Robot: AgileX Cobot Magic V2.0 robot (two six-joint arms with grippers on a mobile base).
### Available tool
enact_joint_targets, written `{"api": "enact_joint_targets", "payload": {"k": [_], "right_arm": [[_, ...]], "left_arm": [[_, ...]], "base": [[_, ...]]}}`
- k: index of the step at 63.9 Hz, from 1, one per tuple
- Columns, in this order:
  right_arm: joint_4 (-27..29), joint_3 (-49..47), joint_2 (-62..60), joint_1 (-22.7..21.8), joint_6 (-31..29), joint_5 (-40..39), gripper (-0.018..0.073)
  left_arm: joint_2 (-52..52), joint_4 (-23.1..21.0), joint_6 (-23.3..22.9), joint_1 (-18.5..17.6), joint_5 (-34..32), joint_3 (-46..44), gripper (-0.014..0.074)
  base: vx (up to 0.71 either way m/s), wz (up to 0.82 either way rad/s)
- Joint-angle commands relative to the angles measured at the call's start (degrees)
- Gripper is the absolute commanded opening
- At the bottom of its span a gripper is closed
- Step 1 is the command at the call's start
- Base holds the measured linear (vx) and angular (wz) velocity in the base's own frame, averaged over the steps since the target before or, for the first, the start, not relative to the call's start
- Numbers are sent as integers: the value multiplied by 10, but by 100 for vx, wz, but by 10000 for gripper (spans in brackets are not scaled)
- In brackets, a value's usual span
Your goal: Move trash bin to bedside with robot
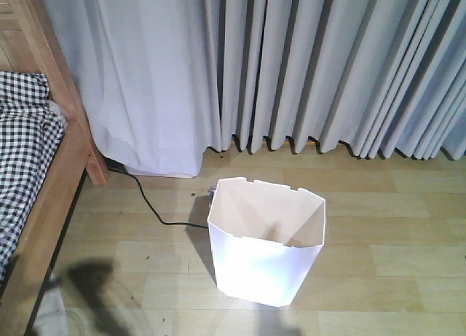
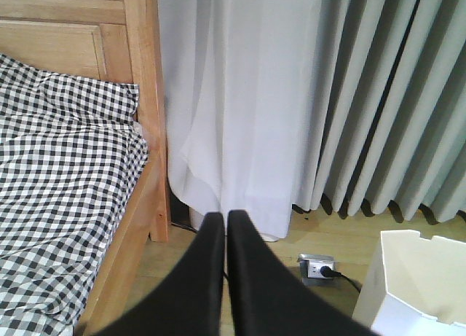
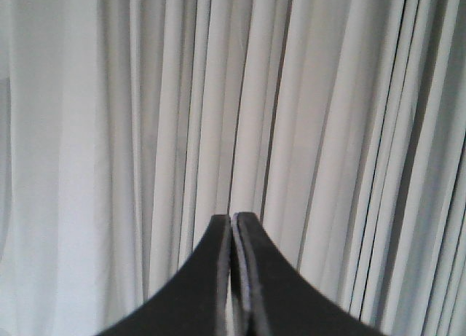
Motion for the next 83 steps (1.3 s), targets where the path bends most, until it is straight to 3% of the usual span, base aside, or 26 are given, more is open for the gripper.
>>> {"api": "enact_joint_targets", "payload": {"k": [1,16,20,25,29,34,46,52,61,75,83], "right_arm": [[2,-17,4,-1,-5,-7,-9],[14,-15,4,-1,-1,-5,-9],[2,-15,4,-1,4,-16,-9],[-52,-15,4,-1,64,-36,-9],[-137,-15,4,-1,140,-46,-9],[-287,-15,4,-1,260,-48,-9],[-674,-15,4,-1,633,-50,-9],[-770,-15,4,-1,738,-51,-9],[-797,1,-5,0,751,-65,-9],[-797,92,-106,30,779,-81,-9],[-797,110,-105,40,798,-82,-9]], "left_arm": [[-8,-1,-2,-2,-38,2,-6],[-8,-1,-2,-2,-38,2,-6],[-8,-1,-2,-2,-38,2,-6],[-8,-1,-2,-2,-38,2,-6],[-8,-1,-2,-2,-38,2,-6],[-8,-1,-2,-2,-38,2,-6],[-8,-1,-2,-2,-38,2,-6],[-8,-1,-2,-2,-38,2,-6],[-8,-1,-2,-2,-38,2,-6],[-8,-1,-2,-2,-38,2,-6],[-8,-1,-2,-2,-38,2,-6]], "base": [[0,0],[0,0],[0,0],[0,0],[0,0],[0,0],[0,0],[0,0],[0,0],[0,0],[0,0]]}}
